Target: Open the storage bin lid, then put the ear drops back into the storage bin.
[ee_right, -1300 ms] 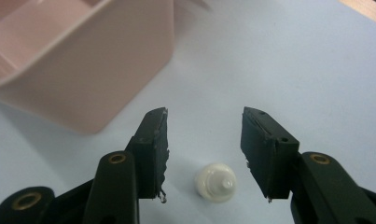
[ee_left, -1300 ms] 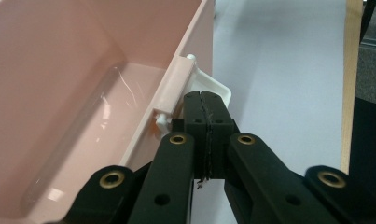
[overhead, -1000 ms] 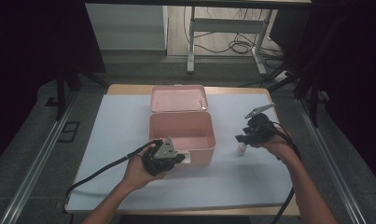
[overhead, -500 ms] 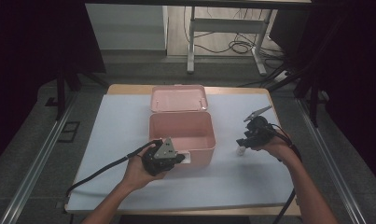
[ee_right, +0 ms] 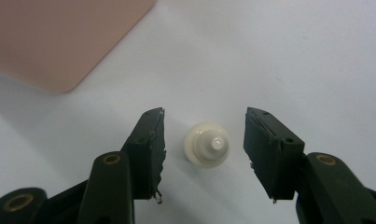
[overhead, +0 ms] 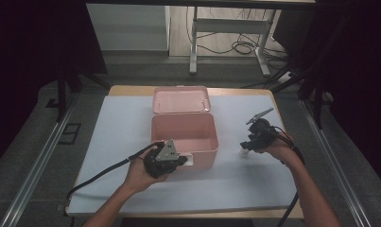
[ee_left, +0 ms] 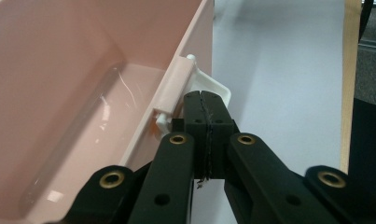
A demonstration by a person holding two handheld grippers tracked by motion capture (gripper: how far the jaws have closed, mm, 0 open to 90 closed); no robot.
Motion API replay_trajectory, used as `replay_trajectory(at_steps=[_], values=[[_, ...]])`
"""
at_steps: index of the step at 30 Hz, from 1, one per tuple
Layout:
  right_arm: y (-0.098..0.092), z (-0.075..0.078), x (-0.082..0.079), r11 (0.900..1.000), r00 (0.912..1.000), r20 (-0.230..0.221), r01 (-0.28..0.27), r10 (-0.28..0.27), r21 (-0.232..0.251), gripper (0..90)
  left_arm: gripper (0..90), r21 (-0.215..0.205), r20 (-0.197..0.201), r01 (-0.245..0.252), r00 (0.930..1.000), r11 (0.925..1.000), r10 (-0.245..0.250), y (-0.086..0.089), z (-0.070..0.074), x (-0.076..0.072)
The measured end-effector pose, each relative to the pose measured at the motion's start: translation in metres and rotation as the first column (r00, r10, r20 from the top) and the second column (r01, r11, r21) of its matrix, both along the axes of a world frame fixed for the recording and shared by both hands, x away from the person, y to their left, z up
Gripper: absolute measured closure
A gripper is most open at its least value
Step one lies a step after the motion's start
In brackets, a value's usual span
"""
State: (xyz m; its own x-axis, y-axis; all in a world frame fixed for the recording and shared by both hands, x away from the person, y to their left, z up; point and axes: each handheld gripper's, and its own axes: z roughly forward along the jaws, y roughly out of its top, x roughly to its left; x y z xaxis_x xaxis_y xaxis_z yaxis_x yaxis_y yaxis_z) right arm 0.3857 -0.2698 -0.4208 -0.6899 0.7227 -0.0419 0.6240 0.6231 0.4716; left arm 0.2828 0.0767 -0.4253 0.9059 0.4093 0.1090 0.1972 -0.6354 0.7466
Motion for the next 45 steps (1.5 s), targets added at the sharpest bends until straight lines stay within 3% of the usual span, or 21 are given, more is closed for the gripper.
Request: replay_trajectory(at_steps=[33, 45], values=[[0.004, -0.03, 0.011, 0.997, 0.9957, -0.092, 0.006, -0.013, -0.073, 48.8, 90.0, -0.006, 0.001, 0.0, 1.0, 1.0, 0.0, 0.0, 0.0, 0.0], [0.007, -0.042, 0.017, 0.995, 0.9918, -0.127, 0.004, -0.017, -0.095, 59.2, 90.0, -0.005, 0.002, 0.001, 1.0, 1.0, -0.001, 0.001, -0.001, 0.0]])
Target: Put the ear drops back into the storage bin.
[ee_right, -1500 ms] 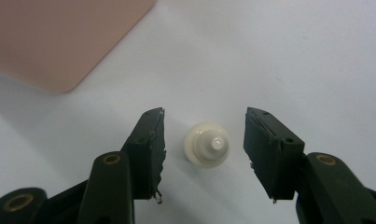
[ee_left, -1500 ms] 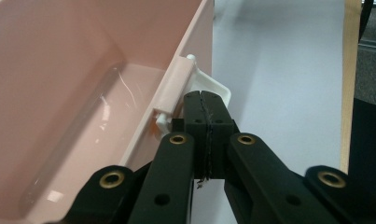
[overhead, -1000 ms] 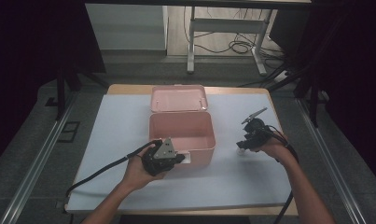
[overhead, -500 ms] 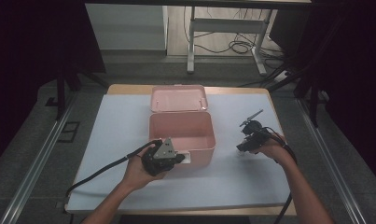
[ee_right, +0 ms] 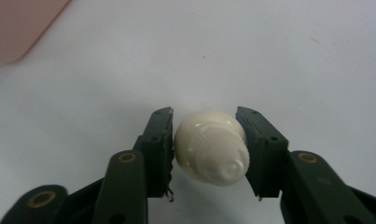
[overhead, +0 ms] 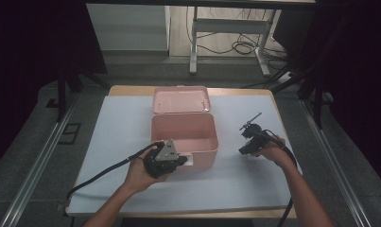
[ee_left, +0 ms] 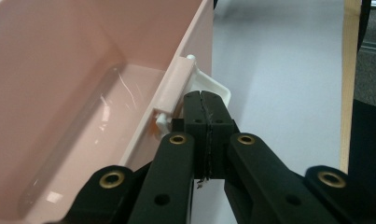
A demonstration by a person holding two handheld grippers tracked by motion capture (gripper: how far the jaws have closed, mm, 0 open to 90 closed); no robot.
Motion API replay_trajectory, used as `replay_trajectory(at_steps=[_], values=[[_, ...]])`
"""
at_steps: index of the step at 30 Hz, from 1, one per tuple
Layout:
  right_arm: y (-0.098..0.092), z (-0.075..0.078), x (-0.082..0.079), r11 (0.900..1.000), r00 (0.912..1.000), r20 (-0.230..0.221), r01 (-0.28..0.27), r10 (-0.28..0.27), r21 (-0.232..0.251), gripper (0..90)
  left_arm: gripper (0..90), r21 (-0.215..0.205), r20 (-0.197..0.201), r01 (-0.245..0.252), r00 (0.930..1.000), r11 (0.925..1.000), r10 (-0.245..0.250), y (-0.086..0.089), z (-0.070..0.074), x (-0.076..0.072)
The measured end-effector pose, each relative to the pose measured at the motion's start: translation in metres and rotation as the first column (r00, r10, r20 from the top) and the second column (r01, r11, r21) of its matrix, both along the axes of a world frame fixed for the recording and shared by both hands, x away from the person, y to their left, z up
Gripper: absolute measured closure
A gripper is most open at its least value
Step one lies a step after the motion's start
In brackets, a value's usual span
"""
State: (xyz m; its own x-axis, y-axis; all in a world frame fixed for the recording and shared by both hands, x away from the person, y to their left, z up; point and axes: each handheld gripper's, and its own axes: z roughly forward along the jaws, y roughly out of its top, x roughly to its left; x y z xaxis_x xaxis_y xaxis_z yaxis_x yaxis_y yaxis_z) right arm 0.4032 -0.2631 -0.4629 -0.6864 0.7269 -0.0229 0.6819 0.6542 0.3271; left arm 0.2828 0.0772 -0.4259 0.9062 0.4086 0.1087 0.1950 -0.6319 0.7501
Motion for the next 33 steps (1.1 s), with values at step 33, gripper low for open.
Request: replay_trajectory(at_steps=[33], values=[[0.037, 0.101, -0.002, 0.986, 0.9854, 0.122, -0.132, 0.119, 0.103, 60.4, 90.0, 0.0, -0.001, 0.001, 1.0, 1.0, -0.001, 0.0, 0.0, 0.0]])
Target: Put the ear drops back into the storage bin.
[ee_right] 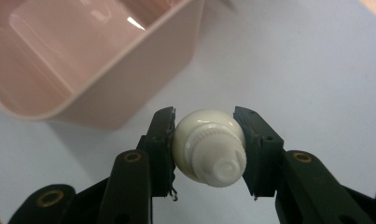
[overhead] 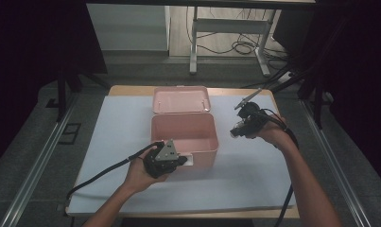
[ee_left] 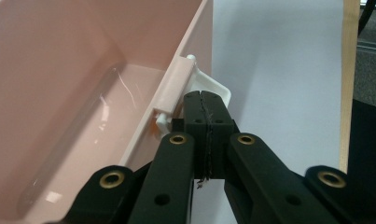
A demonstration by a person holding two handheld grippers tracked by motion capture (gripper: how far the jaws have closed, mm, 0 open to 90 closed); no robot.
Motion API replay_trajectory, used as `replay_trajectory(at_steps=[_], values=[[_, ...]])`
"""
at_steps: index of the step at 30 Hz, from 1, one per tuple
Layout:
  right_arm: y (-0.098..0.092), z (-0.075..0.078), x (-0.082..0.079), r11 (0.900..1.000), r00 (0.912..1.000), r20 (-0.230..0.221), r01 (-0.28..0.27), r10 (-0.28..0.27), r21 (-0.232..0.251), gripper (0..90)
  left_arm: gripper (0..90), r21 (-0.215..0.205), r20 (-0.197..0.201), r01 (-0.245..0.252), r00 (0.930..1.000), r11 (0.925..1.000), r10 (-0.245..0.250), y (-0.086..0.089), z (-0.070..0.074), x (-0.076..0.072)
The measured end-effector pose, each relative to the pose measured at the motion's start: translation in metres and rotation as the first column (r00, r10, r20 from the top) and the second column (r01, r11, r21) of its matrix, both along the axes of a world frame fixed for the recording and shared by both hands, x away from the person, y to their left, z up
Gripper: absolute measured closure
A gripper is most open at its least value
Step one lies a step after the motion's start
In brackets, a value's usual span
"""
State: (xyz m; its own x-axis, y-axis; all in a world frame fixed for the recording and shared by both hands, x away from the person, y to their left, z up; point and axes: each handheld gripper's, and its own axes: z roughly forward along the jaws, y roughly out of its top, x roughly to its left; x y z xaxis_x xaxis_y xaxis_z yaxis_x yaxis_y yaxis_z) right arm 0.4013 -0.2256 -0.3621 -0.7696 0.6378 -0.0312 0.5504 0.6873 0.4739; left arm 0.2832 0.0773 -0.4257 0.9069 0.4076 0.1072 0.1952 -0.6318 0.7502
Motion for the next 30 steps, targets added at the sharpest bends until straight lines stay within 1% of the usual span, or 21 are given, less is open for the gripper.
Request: replay_trajectory(at_steps=[3, 5, 6, 7, 8, 11, 13, 15, 20, 24, 30], values=[[0.004, 0.008, 0.0, 1.0, 0.9999, 0.012, -0.009, 0.009, 0.012, 60.4, 90.0, 0.008, 0.002, 0.004, 1.0, 1.0, -0.004, 0.0, 0.0, 0.0], [0.009, 0.016, 0.001, 1.0, 0.9996, 0.024, -0.017, 0.016, 0.02, 60.4, 90.0, 0.003, -0.001, 0.001, 1.0, 1.0, -0.001, 0.0, 0.0, 0.0], [0.009, 0.016, 0.001, 1.0, 0.9996, 0.024, -0.017, 0.016, 0.02, 60.4, 90.0, 0.008, 0.001, 0.003, 1.0, 1.0, -0.003, 0.0, 0.0, 0.0], [0.012, 0.02, 0.001, 0.999, 0.9994, 0.029, -0.02, 0.019, 0.025, 60.4, 90.0, 0.004, 0.001, 0.004, 1.0, 1.0, -0.004, 0.0, 0.0, 0.0], [0.012, 0.02, 0.001, 0.999, 0.9994, 0.029, -0.02, 0.019, 0.025, 60.4, 90.0, 0.004, 0.001, 0.004, 1.0, 1.0, -0.004, 0.0, 0.0, 0.0], [0.02, 0.027, 0.002, 0.999, 0.9986, 0.039, -0.035, 0.034, 0.027, 60.4, 90.0, 0.006, -0.001, 0.002, 1.0, 1.0, -0.002, 0.0, 0.0, 0.0], [0.024, 0.029, 0.003, 0.998, 0.9981, 0.043, -0.045, 0.044, 0.032, 60.4, 90.0, 0.006, -0.002, 0.003, 1.0, 1.0, -0.003, 0.0, 0.001, 0.0], [0.026, 0.03, 0.003, 0.999, 0.9982, 0.042, -0.044, 0.043, 0.032, 60.4, 90.0, 0.006, -0.002, 0.004, 1.0, 1.0, -0.004, 0.0, 0.001, 0.0], [0.035, 0.032, 0.005, 0.998, 0.997, 0.047, -0.063, 0.062, 0.026, 60.4, 90.0, 0.011, -0.001, 0.005, 1.0, 0.9999, -0.005, 0.0, 0.001, 0.0], [0.042, 0.034, 0.006, 0.997, 0.9961, 0.05, -0.074, 0.072, 0.025, 60.4, 90.0, 0.004, -0.002, 0.004, 1.0, 1.0, -0.004, 0.0, 0.0, 0.0], [0.051, 0.034, 0.007, 0.996, 0.9947, 0.053, -0.089, 0.088, 0.024, 60.4, 90.0, 0.009, 0.0, 0.006, 1.0, 0.9999, -0.006, 0.0, 0.001, 0.0]])
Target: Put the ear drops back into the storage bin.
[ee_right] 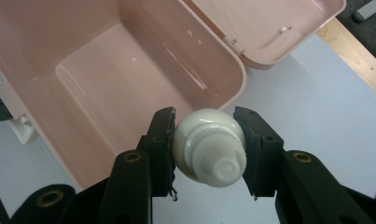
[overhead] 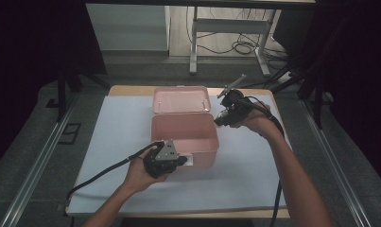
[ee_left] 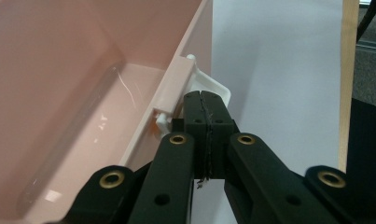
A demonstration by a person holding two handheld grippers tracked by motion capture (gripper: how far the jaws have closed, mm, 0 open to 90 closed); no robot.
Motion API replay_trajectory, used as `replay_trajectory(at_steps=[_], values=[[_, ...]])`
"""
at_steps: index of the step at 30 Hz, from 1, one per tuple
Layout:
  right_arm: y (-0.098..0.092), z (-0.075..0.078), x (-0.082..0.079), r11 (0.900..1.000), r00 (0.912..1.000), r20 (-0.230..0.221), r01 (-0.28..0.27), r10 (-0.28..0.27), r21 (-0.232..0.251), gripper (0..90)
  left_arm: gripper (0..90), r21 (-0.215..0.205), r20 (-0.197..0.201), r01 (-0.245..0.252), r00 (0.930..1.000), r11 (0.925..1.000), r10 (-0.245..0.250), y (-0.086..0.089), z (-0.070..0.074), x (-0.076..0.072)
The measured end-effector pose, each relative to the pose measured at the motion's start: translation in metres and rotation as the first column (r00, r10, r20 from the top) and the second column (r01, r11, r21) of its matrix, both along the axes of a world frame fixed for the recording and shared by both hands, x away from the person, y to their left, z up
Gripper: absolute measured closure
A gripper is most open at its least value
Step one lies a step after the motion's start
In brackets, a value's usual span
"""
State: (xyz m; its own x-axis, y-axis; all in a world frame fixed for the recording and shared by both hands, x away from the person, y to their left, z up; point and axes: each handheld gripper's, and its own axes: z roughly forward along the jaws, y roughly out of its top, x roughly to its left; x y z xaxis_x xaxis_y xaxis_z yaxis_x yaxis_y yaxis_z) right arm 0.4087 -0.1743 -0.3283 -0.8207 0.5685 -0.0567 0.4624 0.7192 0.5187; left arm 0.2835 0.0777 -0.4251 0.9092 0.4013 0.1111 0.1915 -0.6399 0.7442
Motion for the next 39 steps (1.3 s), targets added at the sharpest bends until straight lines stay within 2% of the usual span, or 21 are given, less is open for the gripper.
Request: replay_trajectory(at_steps=[14, 39], values=[[0.019, -0.006, 0.004, 1.0, 0.9996, -0.011, -0.025, 0.025, -0.009, 60.4, 90.0, 0.002, 0.001, 0.0, 1.0, 1.0, 0.0, 0.0, 0.0, 0.0], [0.038, -0.025, 0.011, 0.999, 0.9987, -0.03, -0.043, 0.042, -0.03, 60.3, 90.0, -0.011, -0.002, -0.005, 1.0, 0.9999, 0.005, 0.0, -0.001, -0.001]])
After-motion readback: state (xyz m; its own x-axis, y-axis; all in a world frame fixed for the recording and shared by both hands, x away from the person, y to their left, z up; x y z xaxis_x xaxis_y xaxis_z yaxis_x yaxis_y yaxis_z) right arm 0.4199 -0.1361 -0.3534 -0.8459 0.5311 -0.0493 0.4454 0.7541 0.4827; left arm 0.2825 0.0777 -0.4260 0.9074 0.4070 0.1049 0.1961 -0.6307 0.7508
